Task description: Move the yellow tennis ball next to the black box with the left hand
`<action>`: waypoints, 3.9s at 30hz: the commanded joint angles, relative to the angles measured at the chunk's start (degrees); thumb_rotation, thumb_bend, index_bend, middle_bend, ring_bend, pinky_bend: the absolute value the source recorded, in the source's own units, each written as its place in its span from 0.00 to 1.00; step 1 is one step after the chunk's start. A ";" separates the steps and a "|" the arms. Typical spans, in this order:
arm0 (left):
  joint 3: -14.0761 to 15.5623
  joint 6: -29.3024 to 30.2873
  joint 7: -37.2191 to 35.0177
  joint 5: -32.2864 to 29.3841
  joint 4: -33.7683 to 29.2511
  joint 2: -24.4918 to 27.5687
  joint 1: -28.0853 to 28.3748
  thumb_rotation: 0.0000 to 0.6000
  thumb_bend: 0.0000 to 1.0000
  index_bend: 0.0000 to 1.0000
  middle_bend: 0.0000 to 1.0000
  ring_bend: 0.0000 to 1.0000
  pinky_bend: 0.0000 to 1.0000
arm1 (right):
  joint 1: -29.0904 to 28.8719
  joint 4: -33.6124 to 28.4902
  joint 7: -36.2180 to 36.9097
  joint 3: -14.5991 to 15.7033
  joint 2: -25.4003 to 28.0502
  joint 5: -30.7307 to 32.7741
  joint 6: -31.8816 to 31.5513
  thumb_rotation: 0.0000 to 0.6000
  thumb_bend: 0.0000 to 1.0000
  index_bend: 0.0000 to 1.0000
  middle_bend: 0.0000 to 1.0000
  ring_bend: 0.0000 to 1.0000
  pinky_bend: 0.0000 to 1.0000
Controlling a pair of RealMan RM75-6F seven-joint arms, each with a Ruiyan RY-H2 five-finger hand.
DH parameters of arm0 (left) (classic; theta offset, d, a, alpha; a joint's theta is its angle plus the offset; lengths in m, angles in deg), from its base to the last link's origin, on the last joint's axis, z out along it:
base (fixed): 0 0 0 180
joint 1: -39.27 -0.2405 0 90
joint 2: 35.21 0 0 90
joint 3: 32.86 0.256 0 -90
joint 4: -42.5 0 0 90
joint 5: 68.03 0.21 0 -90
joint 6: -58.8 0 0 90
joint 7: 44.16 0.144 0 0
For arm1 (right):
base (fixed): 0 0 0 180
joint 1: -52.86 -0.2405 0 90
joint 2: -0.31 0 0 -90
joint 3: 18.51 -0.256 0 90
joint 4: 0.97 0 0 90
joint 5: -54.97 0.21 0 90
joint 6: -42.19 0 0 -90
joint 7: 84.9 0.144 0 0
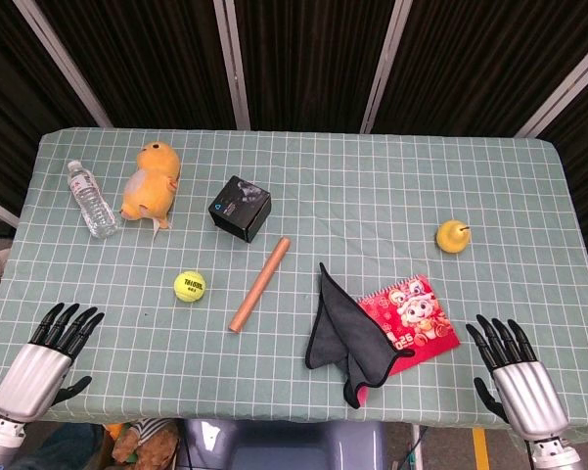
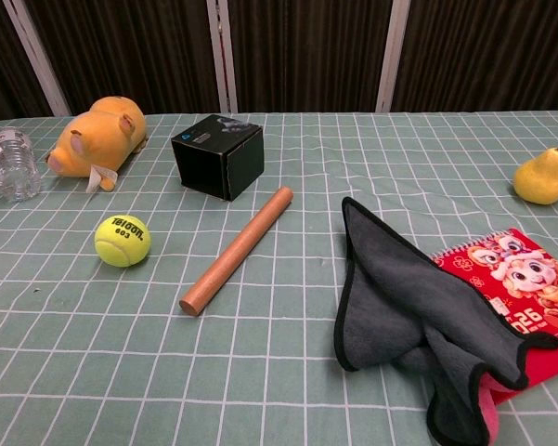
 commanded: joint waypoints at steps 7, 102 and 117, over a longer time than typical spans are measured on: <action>0.13 -1.64 2.30 -0.50 -0.92 -0.49 0.22 1.00 0.08 0.01 0.10 0.01 0.05 | -0.53 0.30 1.58 0.11 0.62 0.70 0.80 1.00 0.43 0.00 0.00 0.00 0.00; -11.95 -40.35 10.76 -25.48 12.86 -20.33 30.53 1.00 0.52 0.49 0.70 0.43 0.65 | -7.08 2.86 10.04 -4.81 2.16 15.65 10.12 1.00 0.43 0.00 0.00 0.00 0.00; -12.72 -43.42 7.63 -27.27 16.62 -21.45 33.87 1.00 0.51 0.47 0.66 0.41 0.60 | -7.73 3.15 9.68 -5.56 1.89 17.30 10.98 1.00 0.43 0.00 0.00 0.00 0.00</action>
